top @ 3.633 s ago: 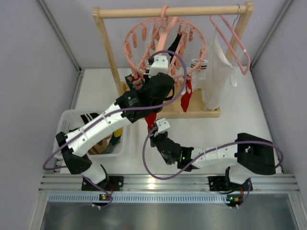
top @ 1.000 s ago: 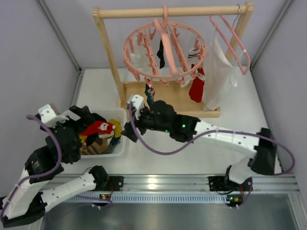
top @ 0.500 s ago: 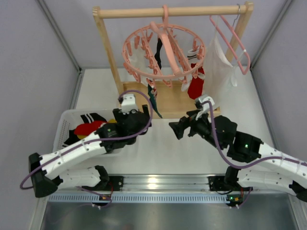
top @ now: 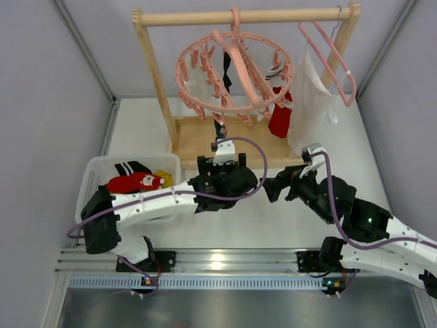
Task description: Remove the socks clipped to the hanger
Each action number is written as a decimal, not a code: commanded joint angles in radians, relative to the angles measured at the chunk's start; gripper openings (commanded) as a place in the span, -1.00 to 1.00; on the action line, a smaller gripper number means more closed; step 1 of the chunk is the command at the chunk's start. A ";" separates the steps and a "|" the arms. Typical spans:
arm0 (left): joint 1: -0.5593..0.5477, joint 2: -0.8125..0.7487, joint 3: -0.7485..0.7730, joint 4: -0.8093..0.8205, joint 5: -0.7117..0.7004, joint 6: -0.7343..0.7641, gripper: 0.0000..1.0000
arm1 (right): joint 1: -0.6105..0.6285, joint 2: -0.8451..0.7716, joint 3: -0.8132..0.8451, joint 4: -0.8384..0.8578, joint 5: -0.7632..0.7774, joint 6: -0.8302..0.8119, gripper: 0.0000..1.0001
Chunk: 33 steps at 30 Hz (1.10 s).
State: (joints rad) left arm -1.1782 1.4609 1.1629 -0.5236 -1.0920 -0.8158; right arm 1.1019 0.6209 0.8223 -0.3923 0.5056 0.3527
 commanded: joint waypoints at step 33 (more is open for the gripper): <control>0.215 -0.025 -0.316 0.948 0.254 0.460 -0.27 | -0.010 0.031 -0.017 0.102 -0.131 -0.050 0.99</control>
State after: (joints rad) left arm -0.9638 1.4788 0.8680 0.2981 -0.8749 -0.3851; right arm 1.1015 0.6670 0.7982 -0.3649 0.3943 0.3145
